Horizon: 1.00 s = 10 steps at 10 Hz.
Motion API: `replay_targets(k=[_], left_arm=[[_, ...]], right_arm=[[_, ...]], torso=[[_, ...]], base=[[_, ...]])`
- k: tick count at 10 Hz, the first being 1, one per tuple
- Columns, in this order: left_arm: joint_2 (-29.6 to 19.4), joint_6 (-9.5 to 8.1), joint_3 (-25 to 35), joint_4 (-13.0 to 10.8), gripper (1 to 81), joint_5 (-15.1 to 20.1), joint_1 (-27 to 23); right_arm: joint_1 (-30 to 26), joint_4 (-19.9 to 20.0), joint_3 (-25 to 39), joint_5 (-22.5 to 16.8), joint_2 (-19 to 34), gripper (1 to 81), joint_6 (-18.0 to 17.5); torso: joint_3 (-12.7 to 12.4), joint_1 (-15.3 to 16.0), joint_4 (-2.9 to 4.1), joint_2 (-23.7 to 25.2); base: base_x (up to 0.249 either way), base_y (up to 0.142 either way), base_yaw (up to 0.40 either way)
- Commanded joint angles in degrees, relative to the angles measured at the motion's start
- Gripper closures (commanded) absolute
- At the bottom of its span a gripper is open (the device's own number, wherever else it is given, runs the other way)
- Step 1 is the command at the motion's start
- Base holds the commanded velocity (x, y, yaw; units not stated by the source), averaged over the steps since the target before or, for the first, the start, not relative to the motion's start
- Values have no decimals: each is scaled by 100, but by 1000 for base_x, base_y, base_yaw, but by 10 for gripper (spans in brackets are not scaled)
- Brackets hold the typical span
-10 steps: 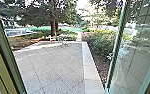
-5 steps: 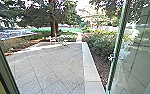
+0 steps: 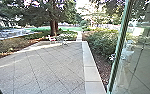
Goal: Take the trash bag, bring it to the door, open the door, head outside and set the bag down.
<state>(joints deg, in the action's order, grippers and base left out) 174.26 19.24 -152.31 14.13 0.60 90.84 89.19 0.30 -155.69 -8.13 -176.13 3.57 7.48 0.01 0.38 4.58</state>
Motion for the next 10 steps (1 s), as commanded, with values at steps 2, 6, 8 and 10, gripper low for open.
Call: replay_targets(k=[2, 6, 8, 10], left_arm=[[30, -8, 43, -7, 811, 389, -237], [47, -8, 43, -15, 811, 389, -238], [47, -8, 43, -15, 811, 389, -229], [47, -8, 43, -15, 811, 389, -238]], right_arm=[[-265, -4, 83, -373, -118, 10, 21], [-238, -13, 92, -373, -118, 10, 30], [-238, -13, 92, -373, -126, 10, 30], [-238, -22, 92, -373, -118, 10, 30]], torso=[[0, 2, 0, -2], [2, 7, 0, -5], [0, 5, 0, -2], [2, 5, 0, -5]], base=[[92, 0, 0], [93, 0, 0], [94, 0, 0], [95, 0, 0]])
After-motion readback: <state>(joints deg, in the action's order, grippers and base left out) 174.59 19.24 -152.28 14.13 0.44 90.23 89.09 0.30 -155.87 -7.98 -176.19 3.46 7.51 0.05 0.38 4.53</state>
